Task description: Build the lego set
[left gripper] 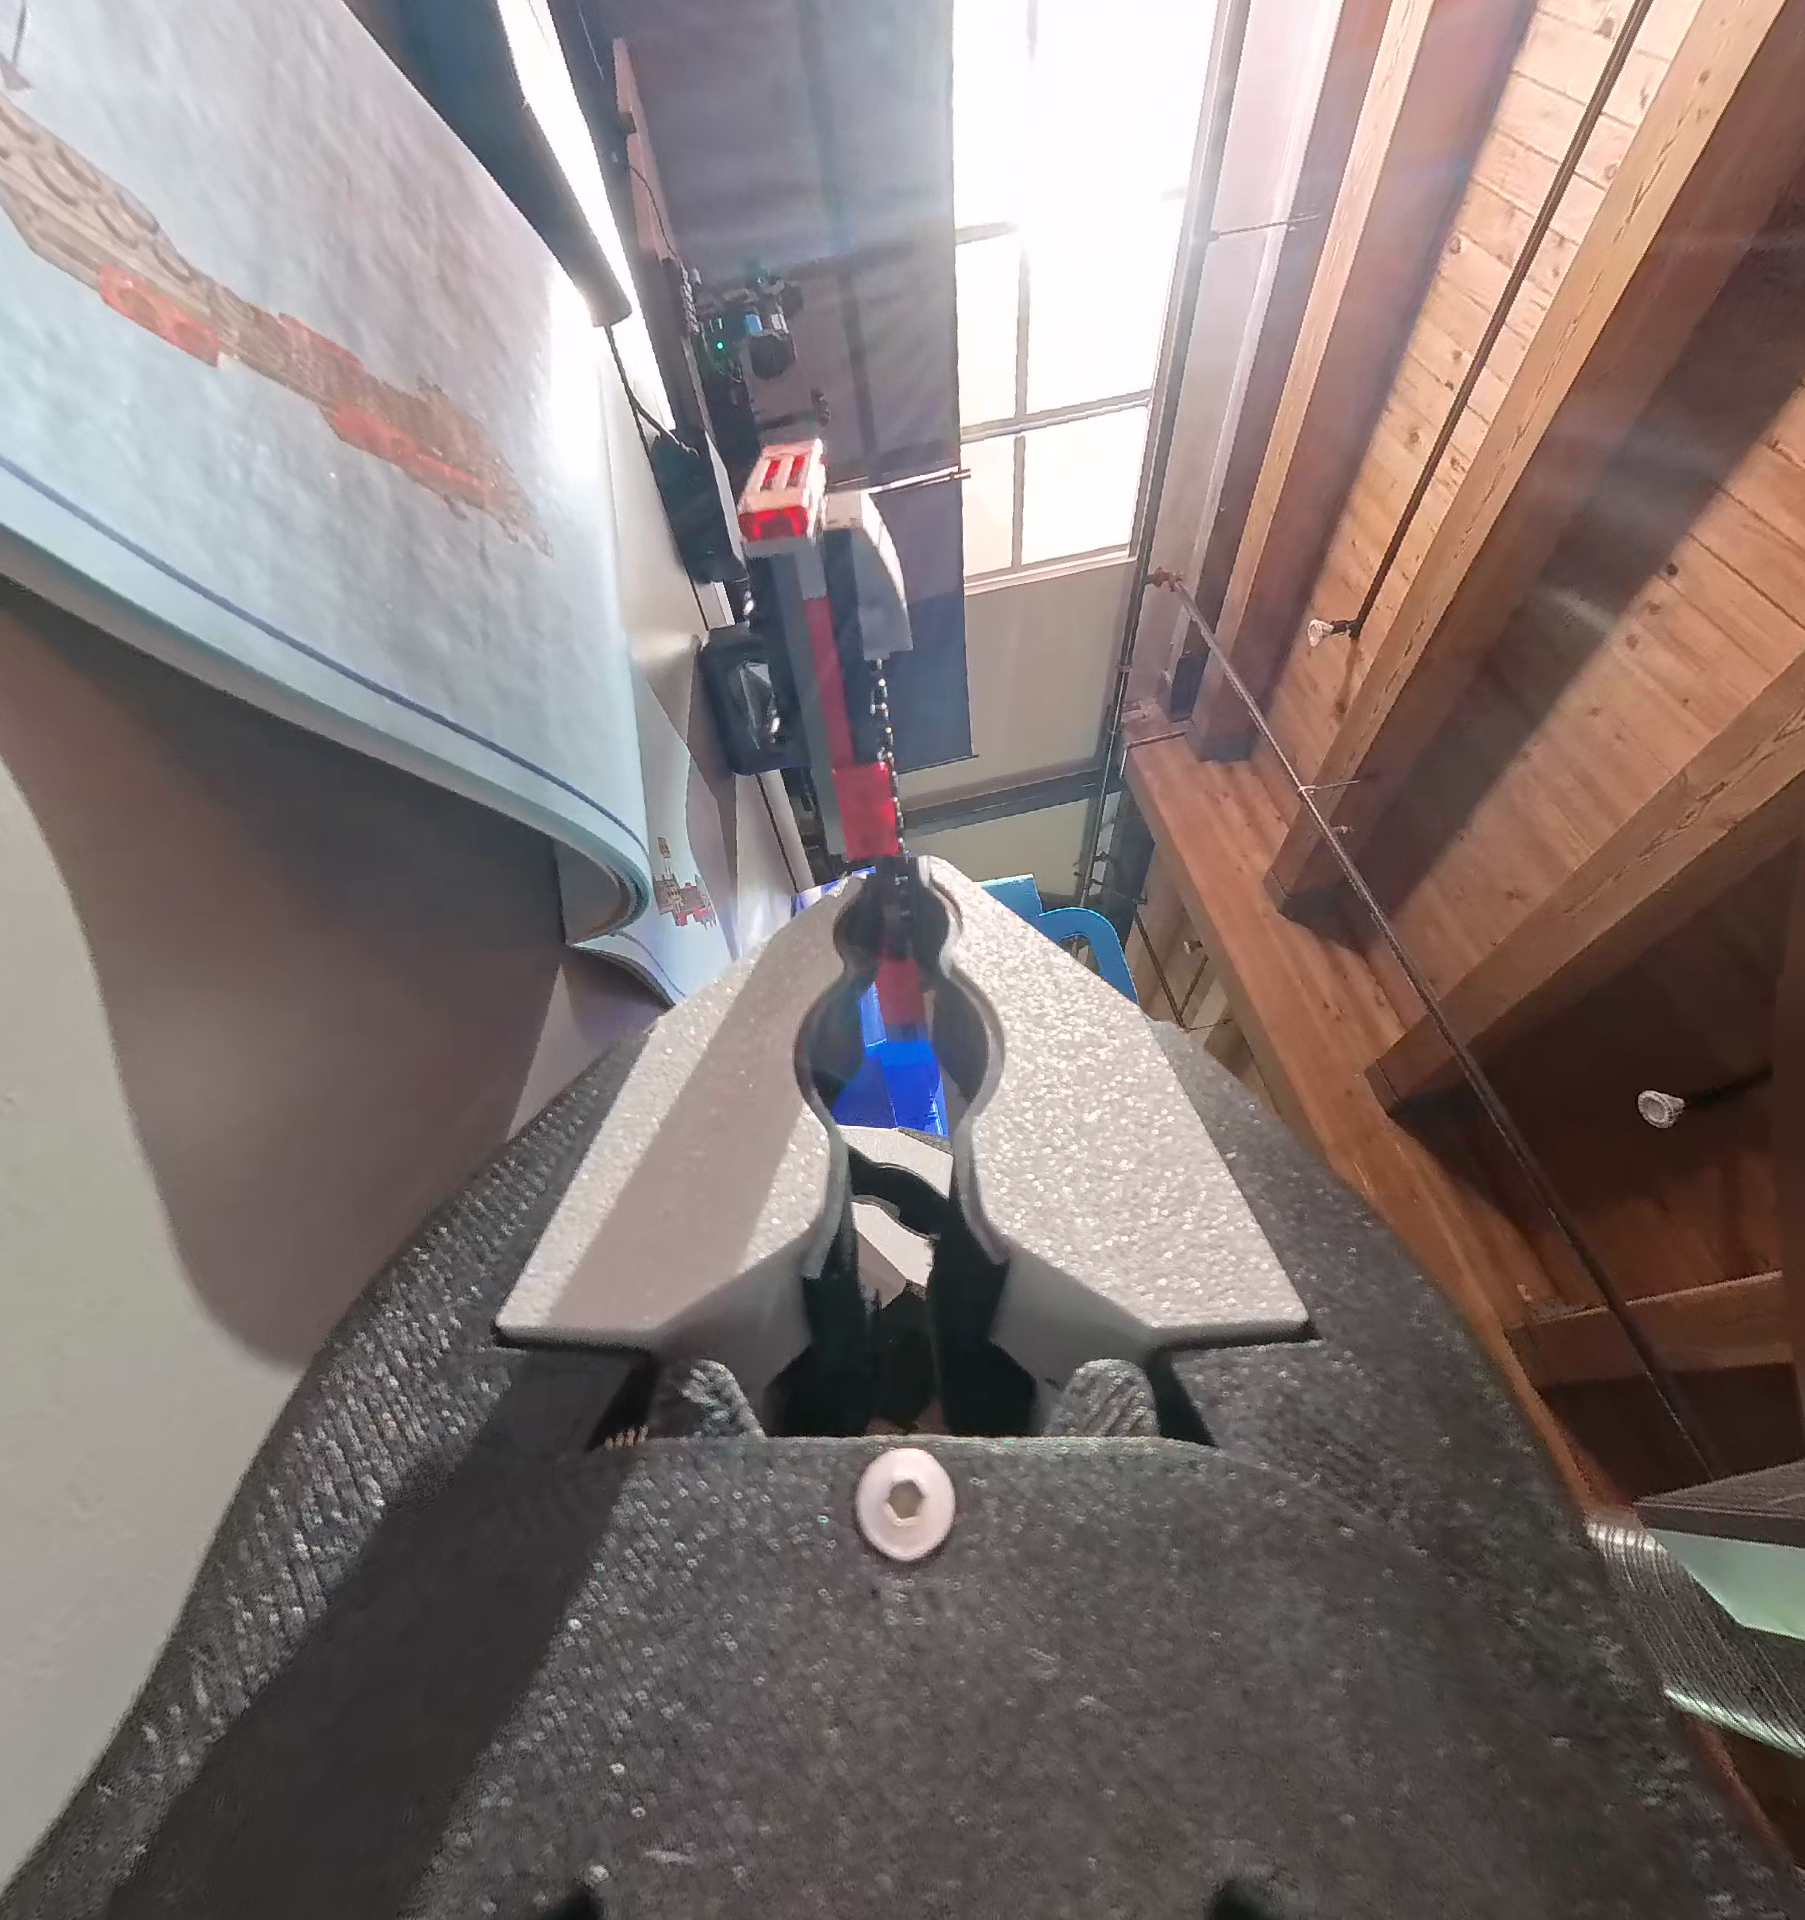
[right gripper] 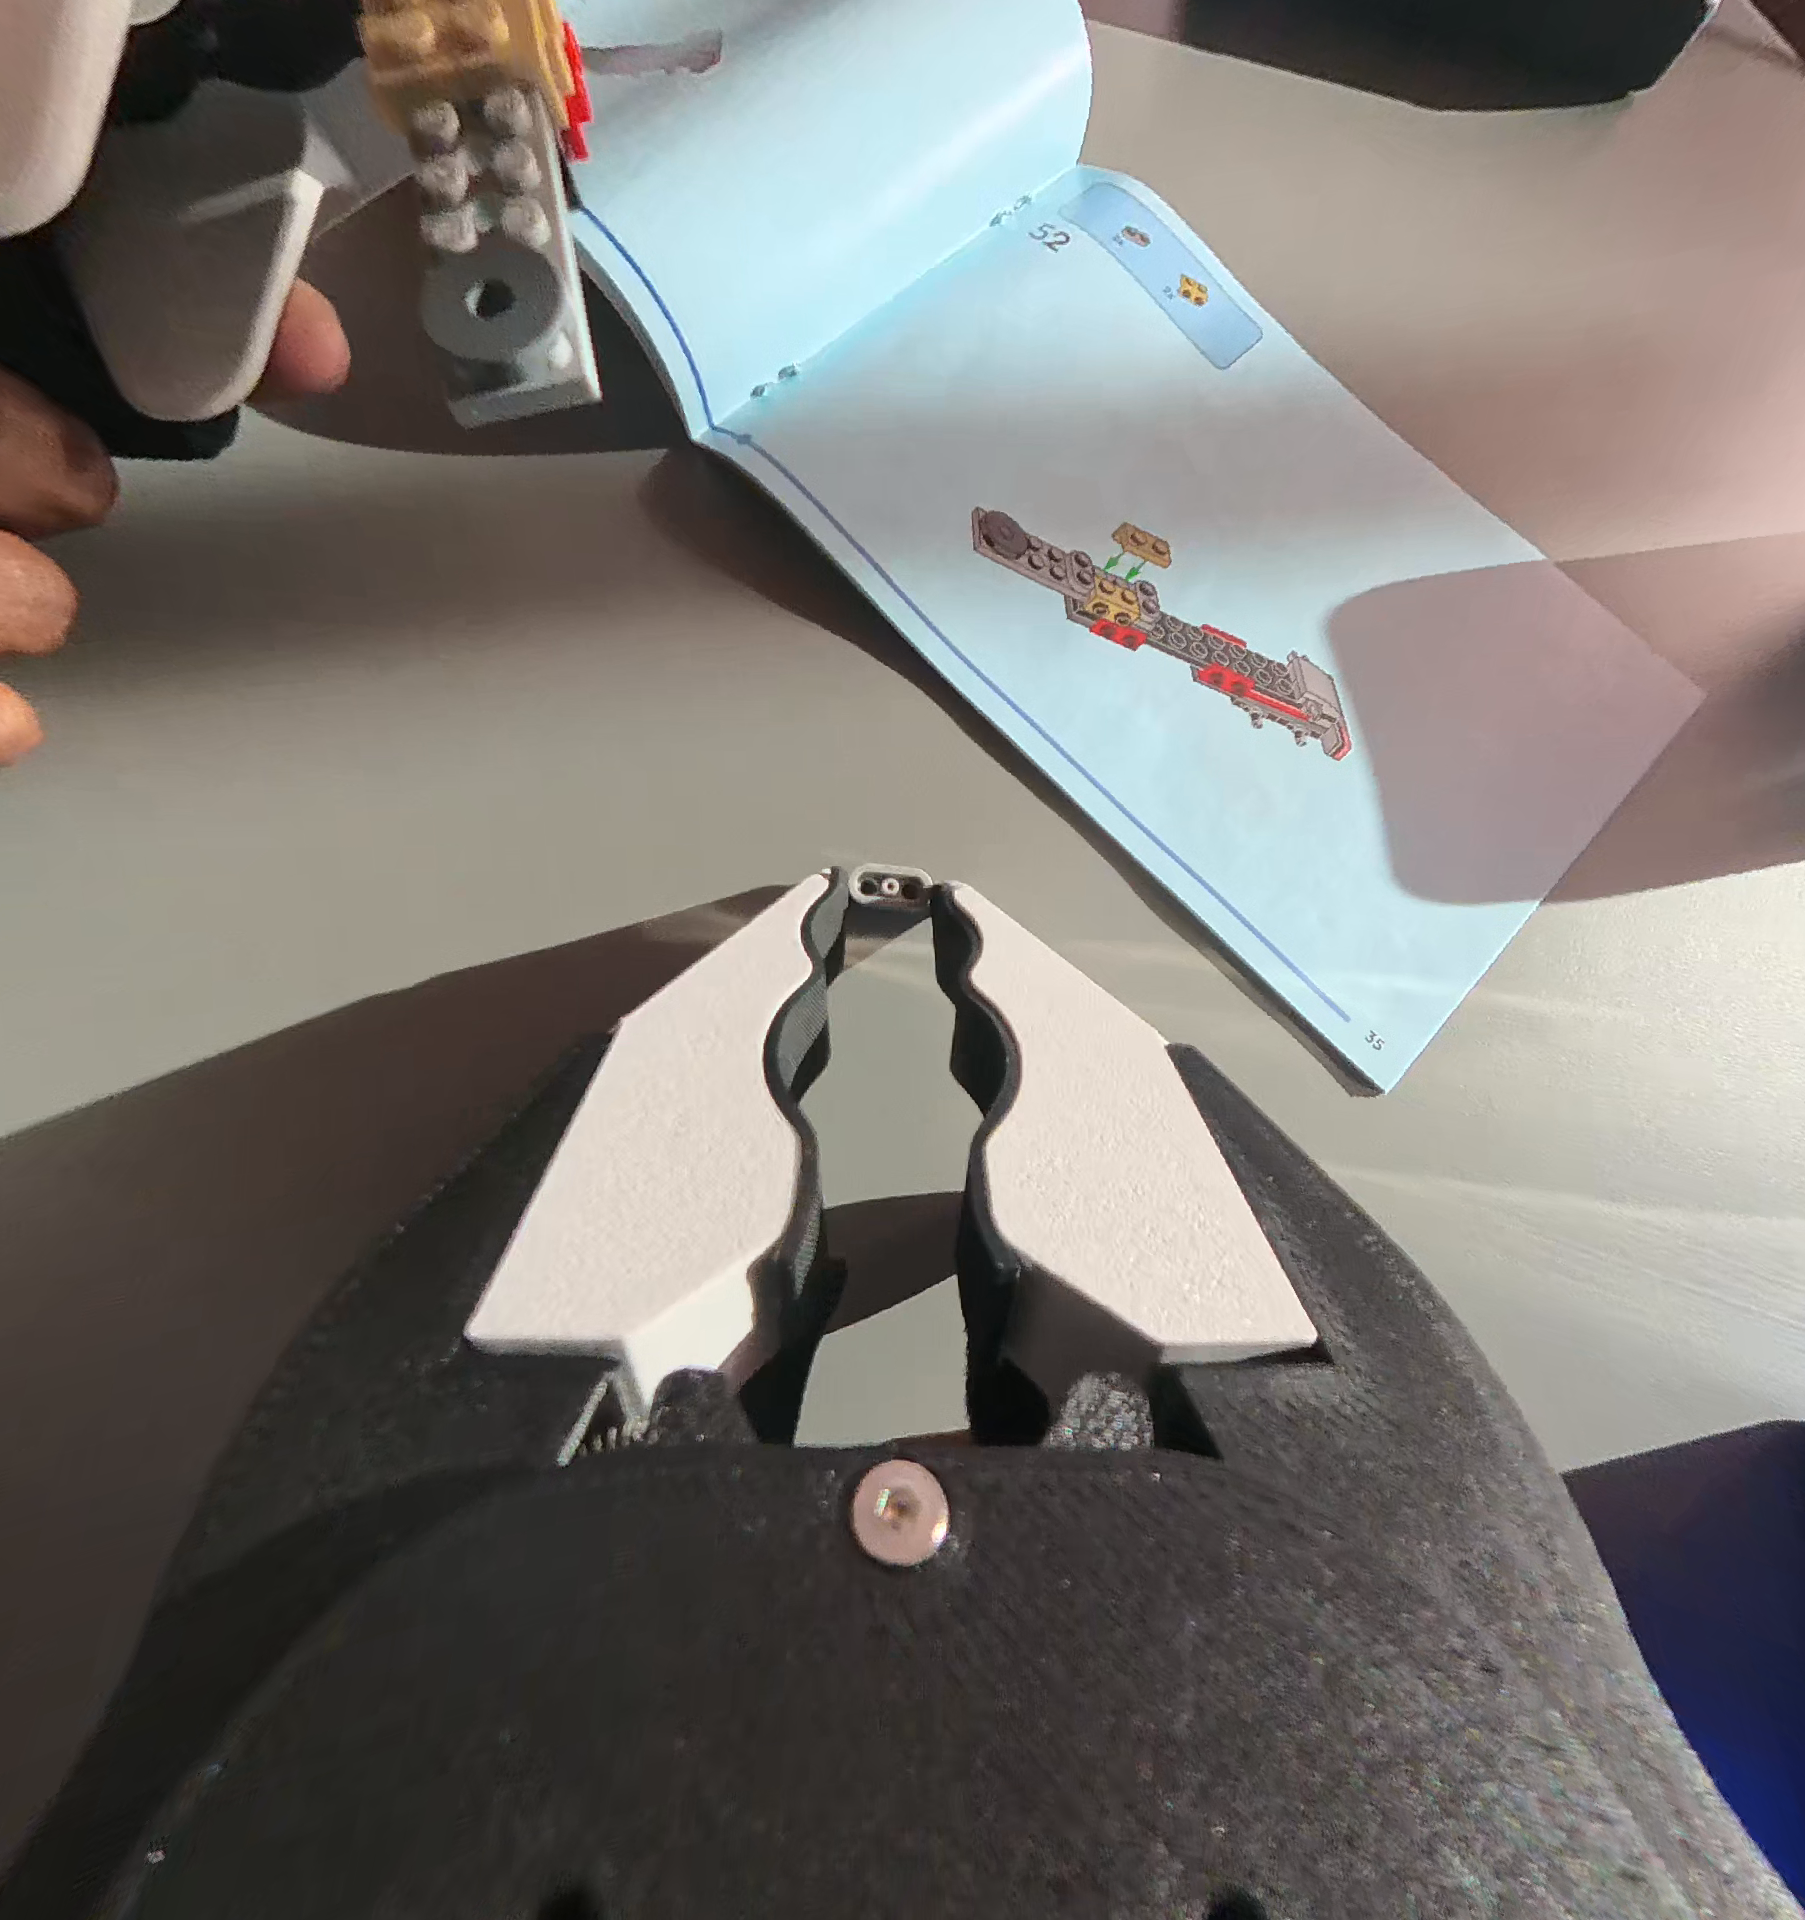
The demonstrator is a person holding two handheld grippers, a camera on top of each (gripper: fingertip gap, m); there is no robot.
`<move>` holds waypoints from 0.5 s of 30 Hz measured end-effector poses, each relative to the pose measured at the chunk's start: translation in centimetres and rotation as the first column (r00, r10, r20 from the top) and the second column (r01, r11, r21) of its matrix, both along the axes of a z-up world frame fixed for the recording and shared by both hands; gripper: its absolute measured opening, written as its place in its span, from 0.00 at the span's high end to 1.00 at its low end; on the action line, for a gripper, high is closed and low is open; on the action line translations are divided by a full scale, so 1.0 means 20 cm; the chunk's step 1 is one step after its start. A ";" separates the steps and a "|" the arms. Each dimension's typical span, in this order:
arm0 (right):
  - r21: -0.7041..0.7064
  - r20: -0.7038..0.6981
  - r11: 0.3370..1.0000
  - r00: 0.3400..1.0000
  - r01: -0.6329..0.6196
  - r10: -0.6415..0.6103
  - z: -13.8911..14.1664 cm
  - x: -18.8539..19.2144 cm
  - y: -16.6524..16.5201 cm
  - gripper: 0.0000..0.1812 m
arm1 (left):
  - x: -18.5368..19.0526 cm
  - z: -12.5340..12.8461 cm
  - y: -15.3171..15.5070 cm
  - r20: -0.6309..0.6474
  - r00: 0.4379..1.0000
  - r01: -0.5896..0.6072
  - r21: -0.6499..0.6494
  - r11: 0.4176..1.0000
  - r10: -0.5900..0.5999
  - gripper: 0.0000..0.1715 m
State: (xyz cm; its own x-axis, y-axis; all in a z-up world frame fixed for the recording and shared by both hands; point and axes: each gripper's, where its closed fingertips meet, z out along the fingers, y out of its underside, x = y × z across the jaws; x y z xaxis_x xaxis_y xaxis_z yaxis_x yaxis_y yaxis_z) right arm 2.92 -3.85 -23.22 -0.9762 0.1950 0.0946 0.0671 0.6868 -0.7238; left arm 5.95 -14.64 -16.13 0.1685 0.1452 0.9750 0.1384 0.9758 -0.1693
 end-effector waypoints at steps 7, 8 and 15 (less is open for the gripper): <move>-0.033 -0.006 0.999 1.000 -0.016 0.015 0.03 0.01 0.00 0.90 | 0.00 -0.01 0.01 0.011 1.000 0.007 -0.003 1.000 -0.007 0.97; -0.048 -0.008 0.999 1.000 -0.022 0.021 0.04 0.02 -0.01 0.90 | 0.00 -0.01 0.01 0.012 1.000 0.007 -0.003 1.000 -0.007 0.97; -0.193 -0.020 0.980 0.999 -0.046 0.043 0.15 0.03 0.00 0.90 | 0.00 -0.01 0.01 0.014 1.000 0.011 -0.006 1.000 -0.011 0.97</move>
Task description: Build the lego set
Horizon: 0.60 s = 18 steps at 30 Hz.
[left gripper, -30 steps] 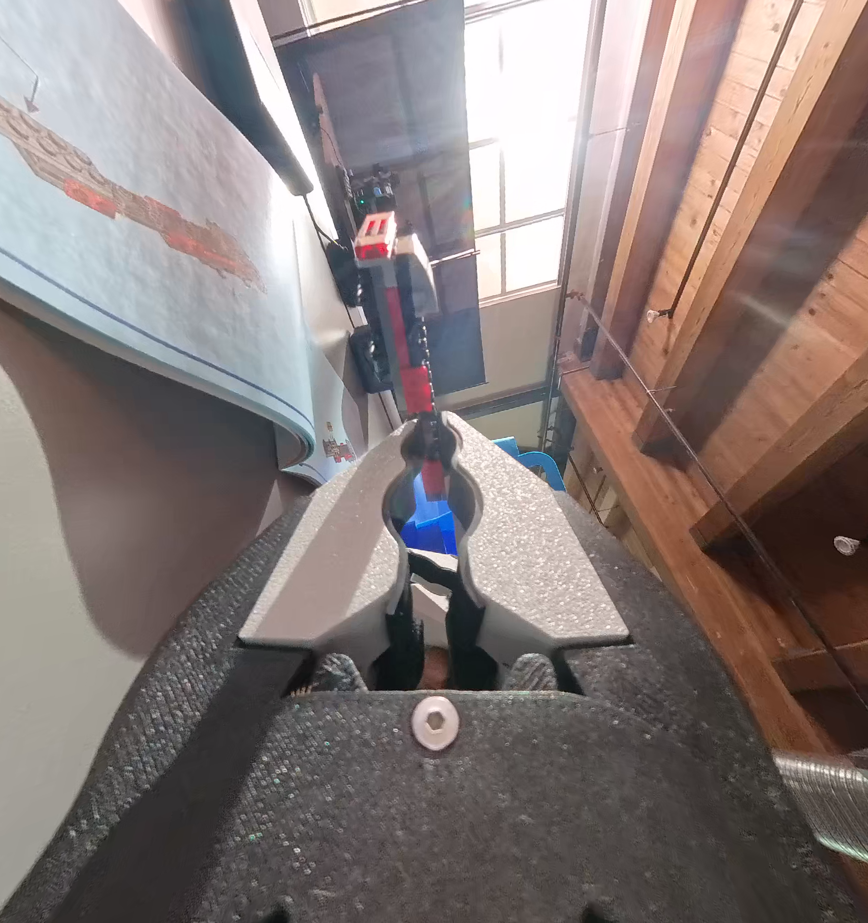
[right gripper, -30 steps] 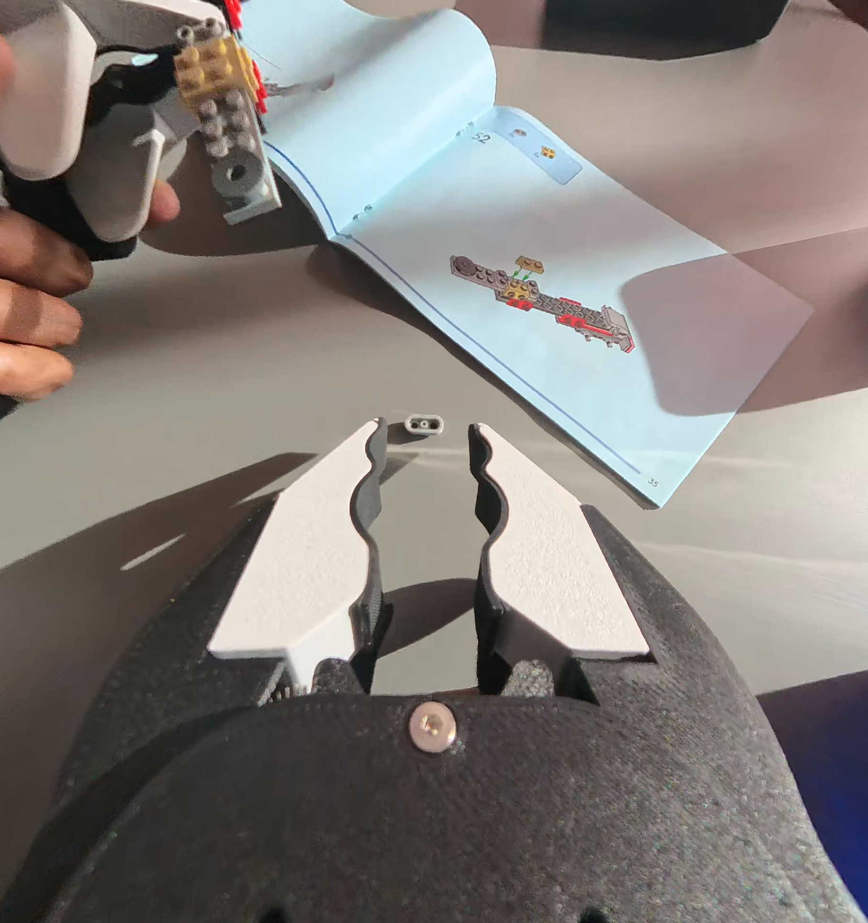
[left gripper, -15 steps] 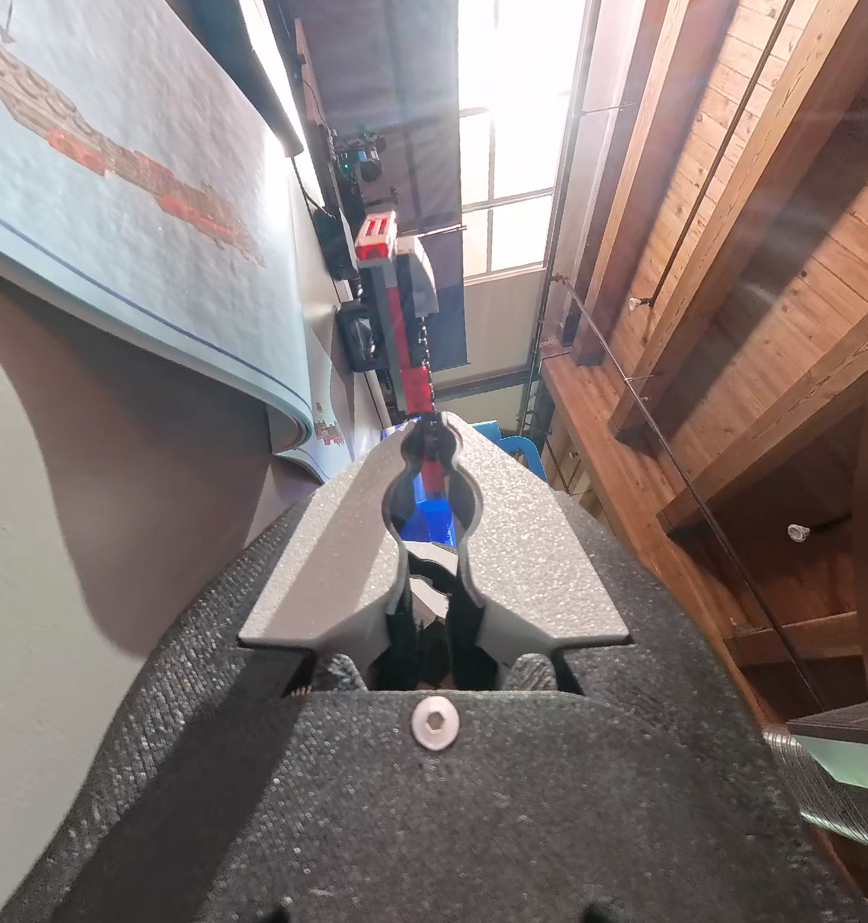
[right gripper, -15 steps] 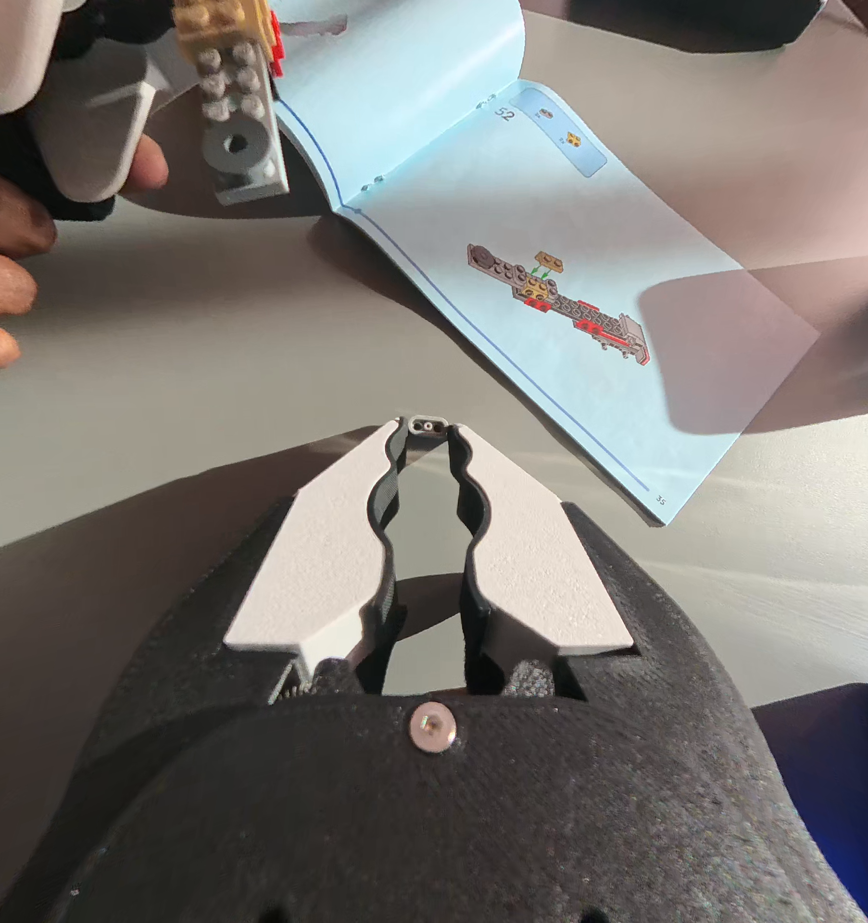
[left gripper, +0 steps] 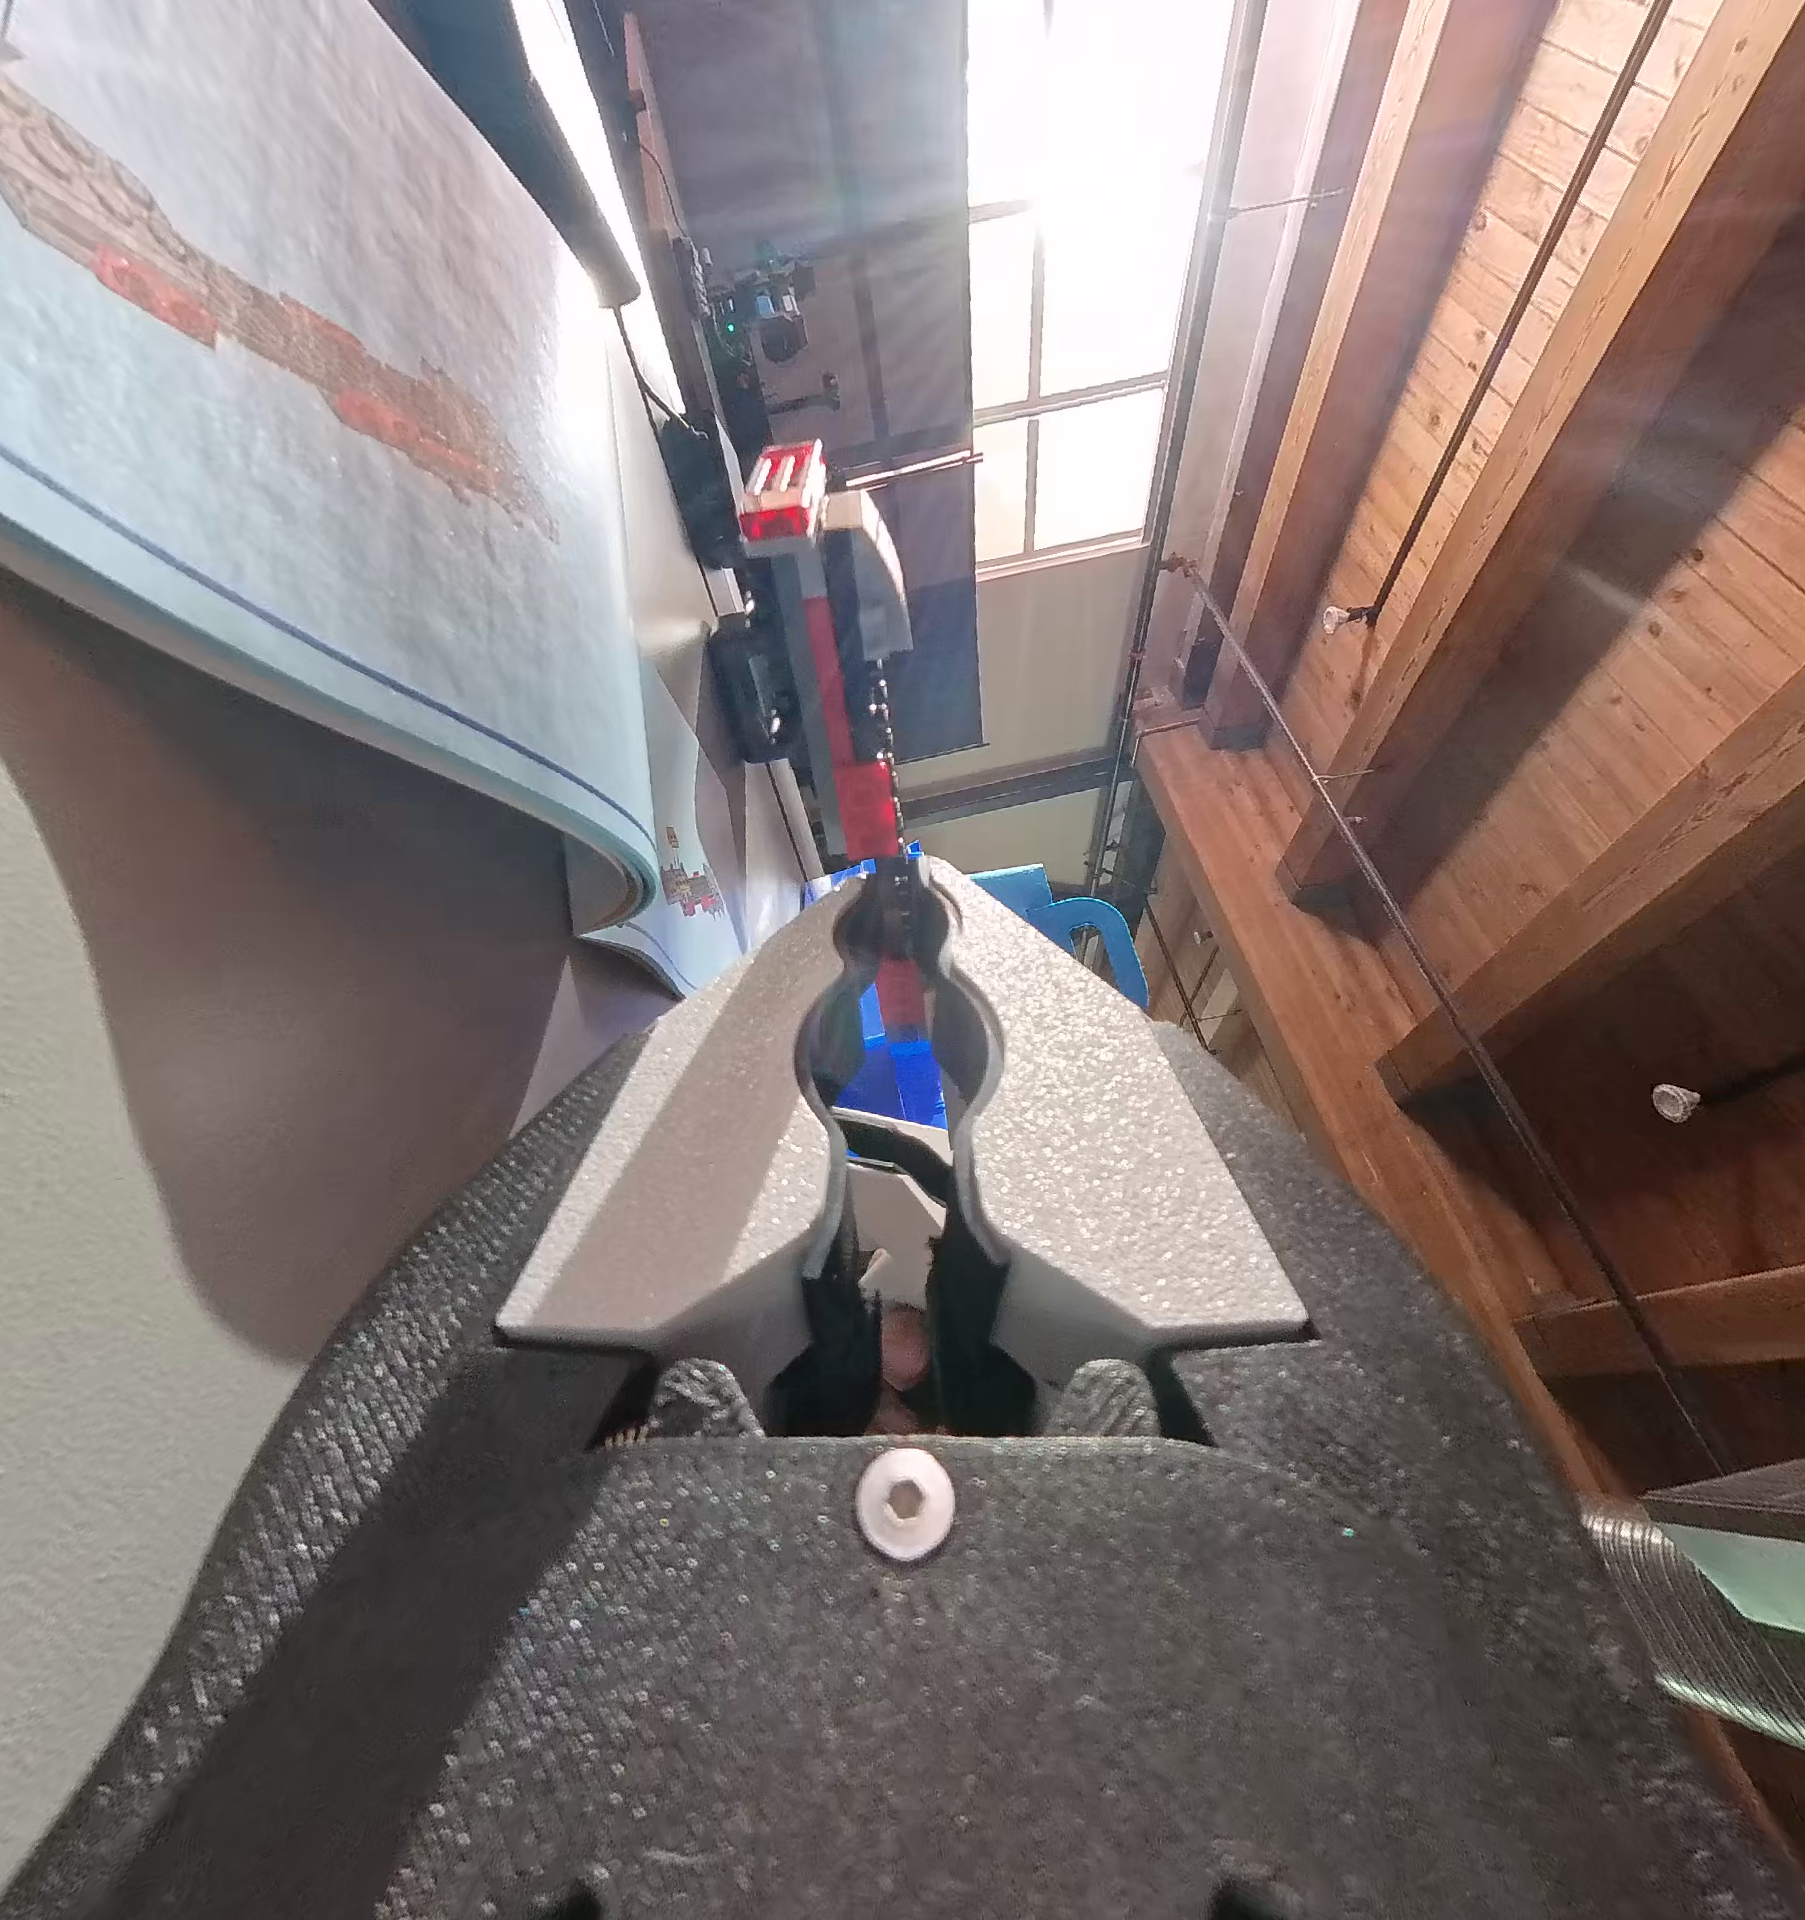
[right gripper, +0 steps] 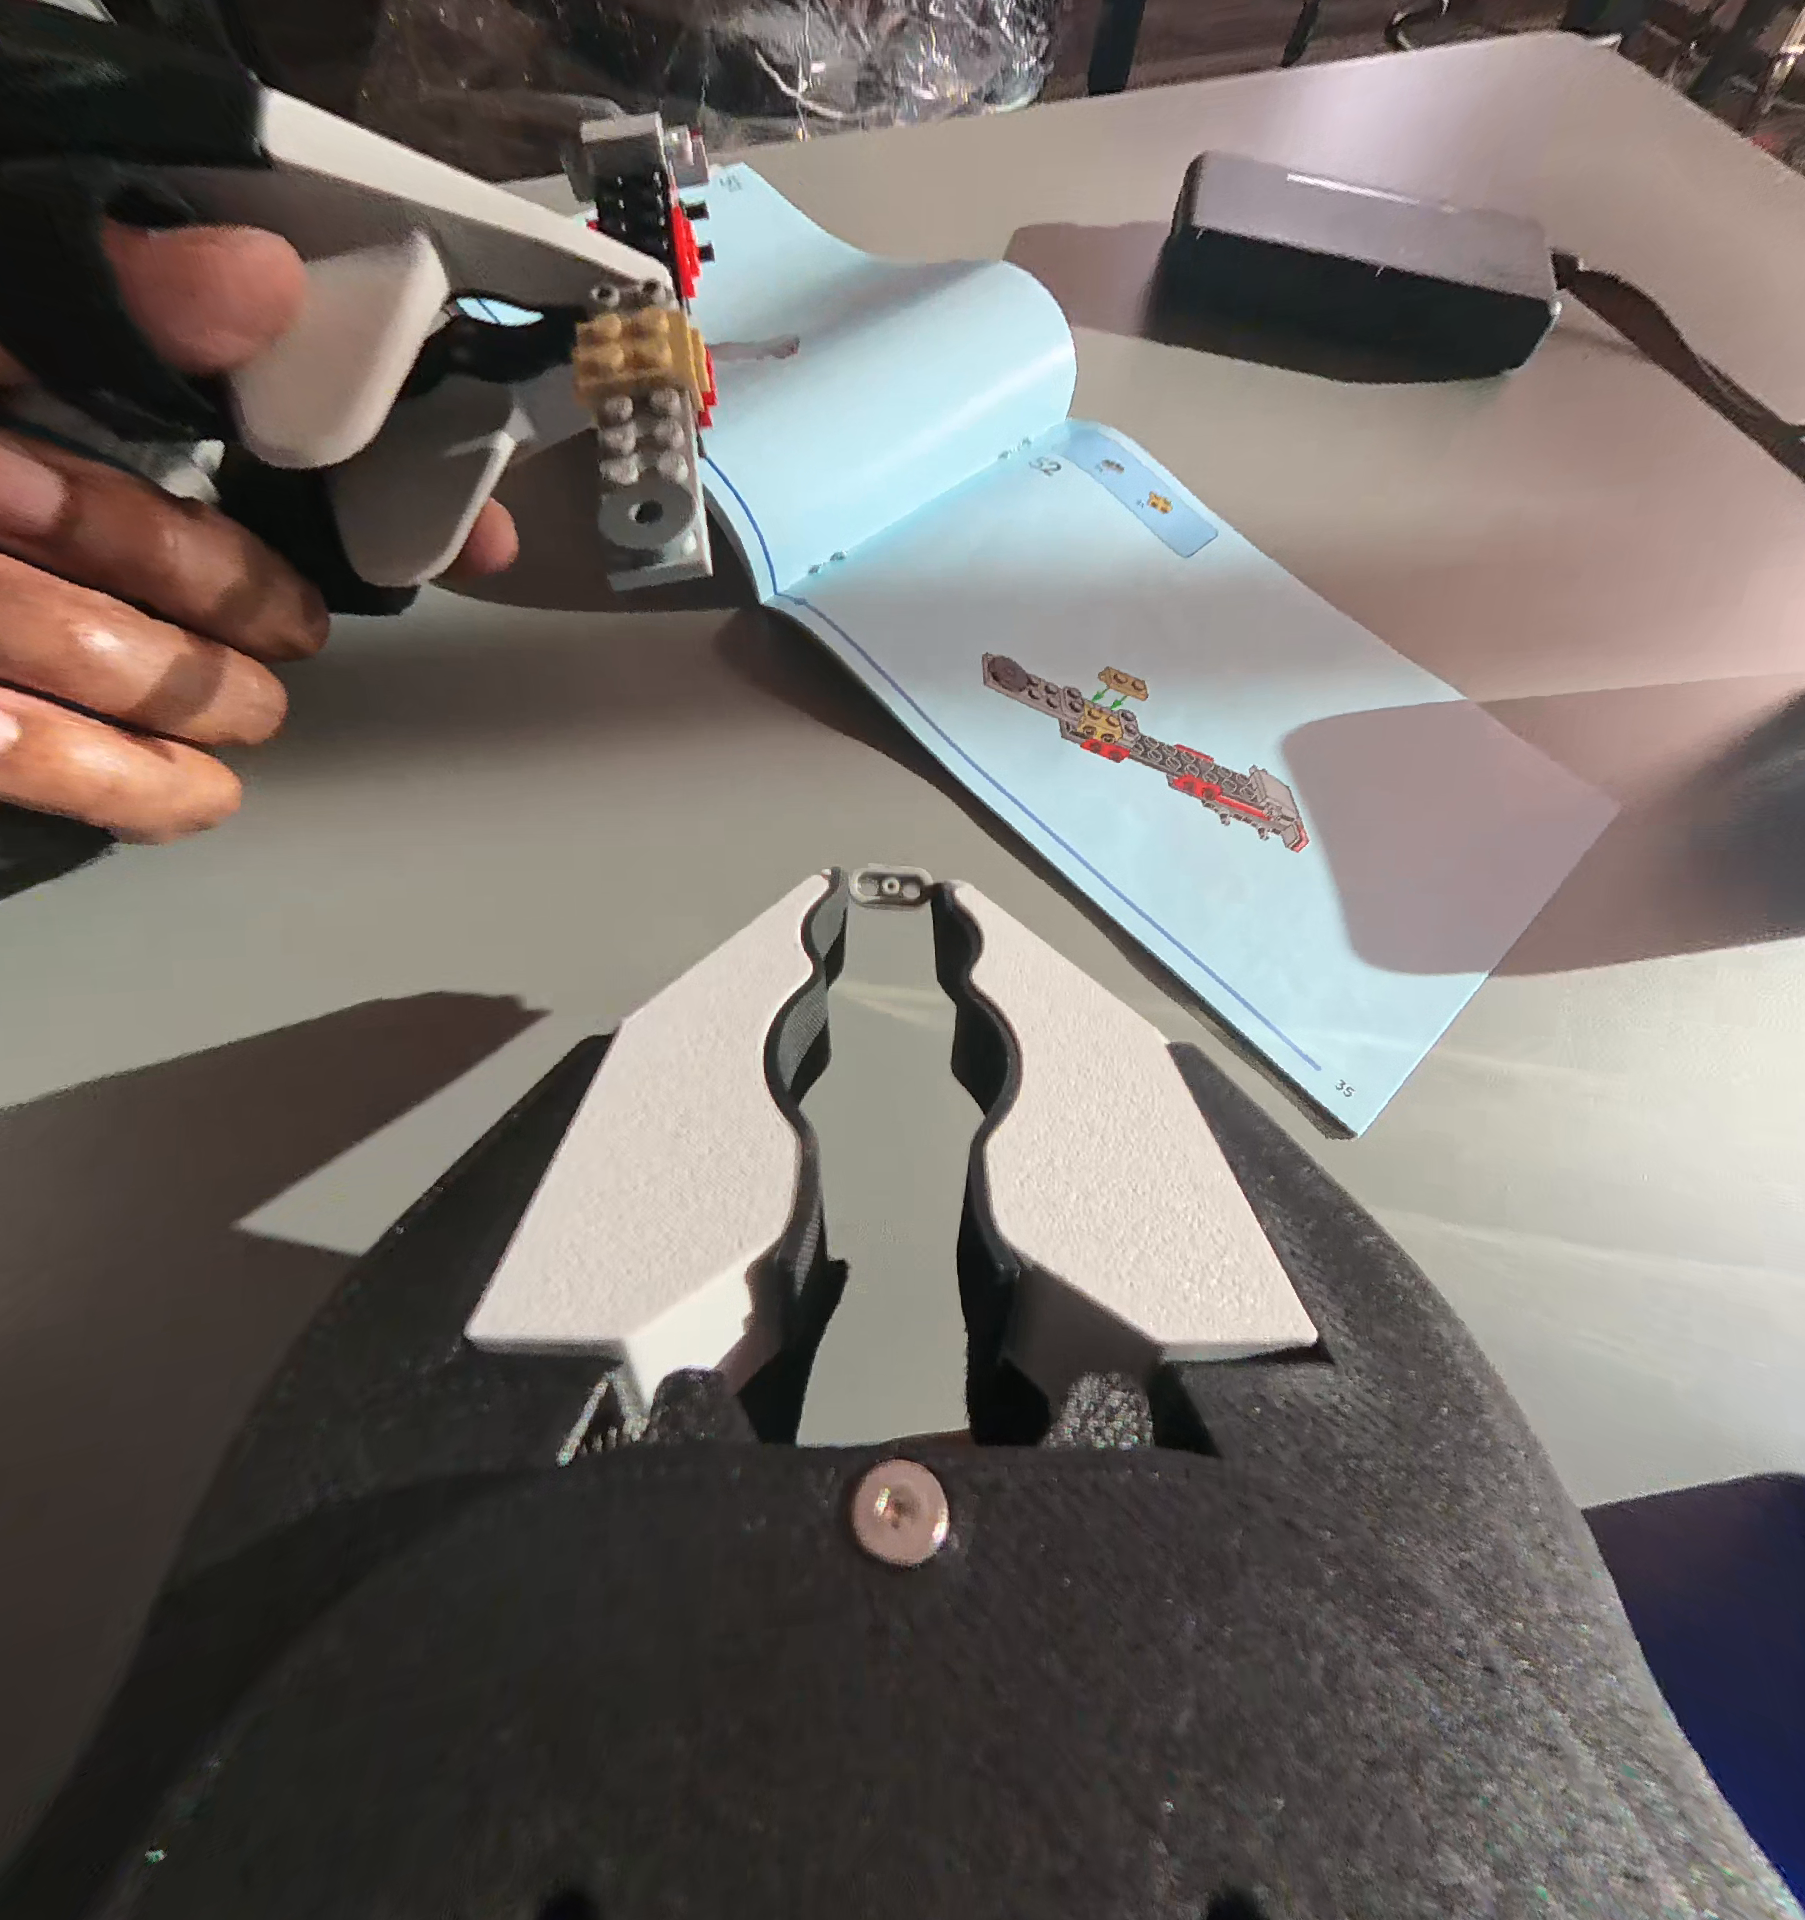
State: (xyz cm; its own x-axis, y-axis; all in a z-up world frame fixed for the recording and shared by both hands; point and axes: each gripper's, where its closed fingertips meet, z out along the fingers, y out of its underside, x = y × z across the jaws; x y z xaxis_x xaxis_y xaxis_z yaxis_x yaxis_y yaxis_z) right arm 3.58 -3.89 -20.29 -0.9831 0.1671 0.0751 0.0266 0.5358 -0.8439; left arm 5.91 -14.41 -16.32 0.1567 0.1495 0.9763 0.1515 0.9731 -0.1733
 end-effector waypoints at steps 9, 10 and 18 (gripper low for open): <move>-0.008 0.052 1.000 0.999 0.001 -0.001 0.00 0.01 0.05 0.83 | 0.00 0.00 0.00 -0.002 1.000 0.003 0.005 1.000 -0.003 0.97; 0.001 0.064 1.000 0.998 -0.001 0.000 0.00 0.02 0.06 0.83 | 0.00 0.00 0.00 -0.002 1.000 0.003 0.007 1.000 -0.003 0.97; 0.093 0.065 0.992 0.995 -0.080 0.074 -0.07 0.16 0.10 0.83 | 0.01 0.00 0.00 -0.004 1.000 0.010 0.012 1.000 -0.010 0.97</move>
